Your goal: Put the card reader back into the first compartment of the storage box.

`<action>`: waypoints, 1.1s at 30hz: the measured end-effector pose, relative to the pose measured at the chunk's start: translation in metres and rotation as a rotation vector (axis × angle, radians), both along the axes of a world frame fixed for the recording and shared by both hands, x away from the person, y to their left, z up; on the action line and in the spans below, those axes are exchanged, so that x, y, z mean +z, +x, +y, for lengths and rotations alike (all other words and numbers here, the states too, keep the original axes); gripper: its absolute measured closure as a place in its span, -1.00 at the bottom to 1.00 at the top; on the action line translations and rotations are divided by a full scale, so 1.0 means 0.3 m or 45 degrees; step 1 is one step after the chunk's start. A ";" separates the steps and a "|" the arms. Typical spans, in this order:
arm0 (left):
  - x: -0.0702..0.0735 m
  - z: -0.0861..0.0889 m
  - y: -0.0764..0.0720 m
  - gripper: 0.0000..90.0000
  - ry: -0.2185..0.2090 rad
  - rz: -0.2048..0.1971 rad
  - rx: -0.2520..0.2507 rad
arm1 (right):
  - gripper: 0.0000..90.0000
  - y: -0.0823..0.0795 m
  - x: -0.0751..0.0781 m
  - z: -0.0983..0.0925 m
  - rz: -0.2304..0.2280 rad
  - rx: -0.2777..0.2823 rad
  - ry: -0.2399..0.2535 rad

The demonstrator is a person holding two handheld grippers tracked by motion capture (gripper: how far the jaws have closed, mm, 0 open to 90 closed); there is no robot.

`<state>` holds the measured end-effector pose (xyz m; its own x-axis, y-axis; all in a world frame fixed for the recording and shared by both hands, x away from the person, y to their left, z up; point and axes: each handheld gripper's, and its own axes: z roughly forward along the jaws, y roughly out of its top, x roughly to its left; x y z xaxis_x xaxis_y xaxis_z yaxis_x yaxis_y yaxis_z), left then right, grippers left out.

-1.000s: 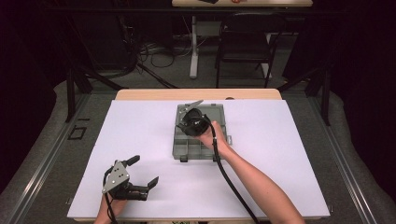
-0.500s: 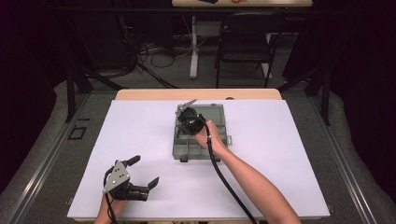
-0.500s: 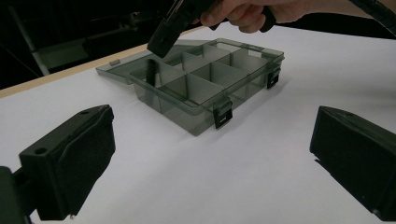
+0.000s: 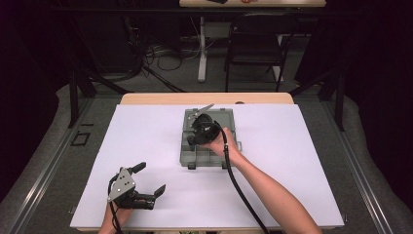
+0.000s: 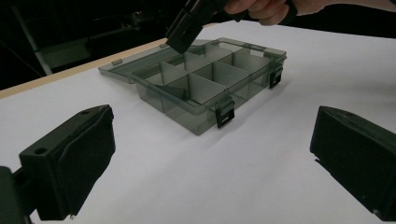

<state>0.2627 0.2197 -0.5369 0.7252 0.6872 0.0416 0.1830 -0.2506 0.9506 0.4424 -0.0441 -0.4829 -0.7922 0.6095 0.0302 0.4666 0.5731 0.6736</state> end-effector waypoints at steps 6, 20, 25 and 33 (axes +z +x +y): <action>-0.001 -0.004 0.004 -1.00 0.008 0.000 -0.001 | -0.17 -0.025 0.015 -0.057 0.026 0.043 0.011; 0.000 0.005 -0.003 -1.00 -0.003 -0.004 0.001 | -0.87 -0.149 0.040 -0.216 0.048 0.070 0.016; 0.001 0.006 -0.004 -1.00 -0.004 -0.003 0.006 | -0.93 -0.200 0.030 -0.297 0.028 0.034 0.038; 0.001 0.005 -0.004 -1.00 -0.003 0.000 0.004 | -1.00 -0.288 0.005 -0.417 -0.014 -0.030 0.070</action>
